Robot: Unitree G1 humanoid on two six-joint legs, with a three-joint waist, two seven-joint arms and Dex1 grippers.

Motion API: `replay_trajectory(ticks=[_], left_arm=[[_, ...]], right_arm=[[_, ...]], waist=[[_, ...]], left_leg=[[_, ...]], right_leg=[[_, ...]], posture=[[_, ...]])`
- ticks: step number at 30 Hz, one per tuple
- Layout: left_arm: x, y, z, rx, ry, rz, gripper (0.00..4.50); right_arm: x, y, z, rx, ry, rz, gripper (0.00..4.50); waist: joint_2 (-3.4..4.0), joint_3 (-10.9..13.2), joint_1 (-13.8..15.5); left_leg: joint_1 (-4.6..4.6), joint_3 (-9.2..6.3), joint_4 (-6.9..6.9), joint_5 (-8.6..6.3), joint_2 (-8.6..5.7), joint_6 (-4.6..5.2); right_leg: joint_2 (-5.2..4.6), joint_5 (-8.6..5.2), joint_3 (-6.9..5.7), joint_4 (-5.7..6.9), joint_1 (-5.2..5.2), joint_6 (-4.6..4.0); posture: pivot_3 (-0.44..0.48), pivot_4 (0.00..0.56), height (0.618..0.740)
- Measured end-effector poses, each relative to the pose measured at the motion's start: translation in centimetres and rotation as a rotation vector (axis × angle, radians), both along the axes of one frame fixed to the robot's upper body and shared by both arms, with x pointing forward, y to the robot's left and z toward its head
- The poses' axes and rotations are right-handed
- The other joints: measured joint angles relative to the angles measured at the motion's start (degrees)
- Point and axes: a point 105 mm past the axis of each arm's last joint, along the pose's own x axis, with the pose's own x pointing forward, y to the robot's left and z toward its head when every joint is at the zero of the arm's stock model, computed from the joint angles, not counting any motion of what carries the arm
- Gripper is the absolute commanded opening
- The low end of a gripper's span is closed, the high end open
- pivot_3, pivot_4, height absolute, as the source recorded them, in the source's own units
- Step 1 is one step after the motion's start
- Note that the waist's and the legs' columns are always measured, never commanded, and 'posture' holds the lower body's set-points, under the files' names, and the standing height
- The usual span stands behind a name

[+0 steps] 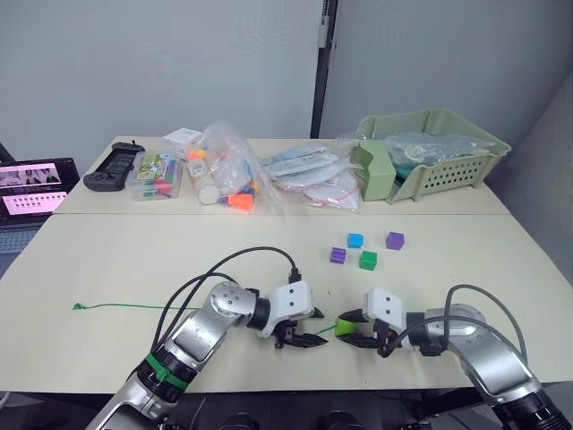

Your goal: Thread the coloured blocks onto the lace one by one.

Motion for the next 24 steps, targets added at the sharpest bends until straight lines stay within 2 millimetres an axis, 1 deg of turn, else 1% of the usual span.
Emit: replay_trajectory(ticks=[4, 7, 12, 13, 20, 24], left_arm=[[0.1, 0.3, -0.8, 0.047, -0.018, 0.009, 2.6], [0.4, 0.2, -0.8, 0.052, -0.049, 0.029, 1.76], [1.0, -0.1, -0.7, 0.038, -0.082, 0.057, 0.15], [1.1, -0.2, -0.7, 0.035, -0.086, 0.061, 0.0], [0.7, -0.9, -0.8, 0.02, -0.078, 0.026, 0.0], [0.5, -2.1, -0.7, 0.009, -0.071, -0.012, 0.0]], right_arm=[[0.0, 0.0, 0.0, -0.001, 0.0, 0.0, 1.29], [0.0, 0.0, 0.0, -0.003, 0.0, 0.001, 1.29], [0.0, 0.0, 0.0, -0.004, 0.0, 0.002, 1.29], [0.0, 0.0, 0.0, -0.004, 0.0, 0.002, 1.29], [-0.1, 0.1, 0.1, -0.003, -0.004, 0.005, 1.29], [-0.2, 0.1, 0.1, -0.004, -0.006, 0.004, 1.29]], waist=[[0.0, 0.0, 0.02], [0.0, 0.0, 0.06], [0.0, 0.0, 0.1], [0.0, 0.0, 0.1], [0.0, 0.0, 0.1], [0.0, 0.0, 0.25]], left_leg=[[0.01, 0.0, 0.0, 0.0, 0.0, 0.0], [0.02, 0.0, 0.01, 0.0, 0.0, 0.0], [0.04, 0.0, 0.0, 0.0, 0.0, 0.0], [0.04, 0.01, 0.0, 0.0, 0.0, 0.0], [0.03, 0.01, 0.0, 0.0, 0.0, 0.0], [0.01, 0.0, 0.02, 0.0, -0.03, 0.0]], right_leg=[[0.0, 0.0, 0.0, 0.0, 0.0, -0.01], [-0.01, 0.0, 0.0, 0.0, 0.03, 0.0], [-0.01, 0.0, 0.01, 0.0, 0.04, 0.0], [-0.01, 0.0, 0.01, 0.0, 0.04, -0.01], [-0.01, 0.0, 0.0, 0.0, 0.04, 0.0], [-0.02, 0.0, 0.0, 0.0, 0.04, 0.0]], posture=[[0.0, 0.15, 0.74], [0.0, 0.15, 0.74], [0.0, 0.15, 0.74], [0.0, 0.15, 0.74], [0.0, 0.15, 0.74], [0.0, 0.15, 0.74]])
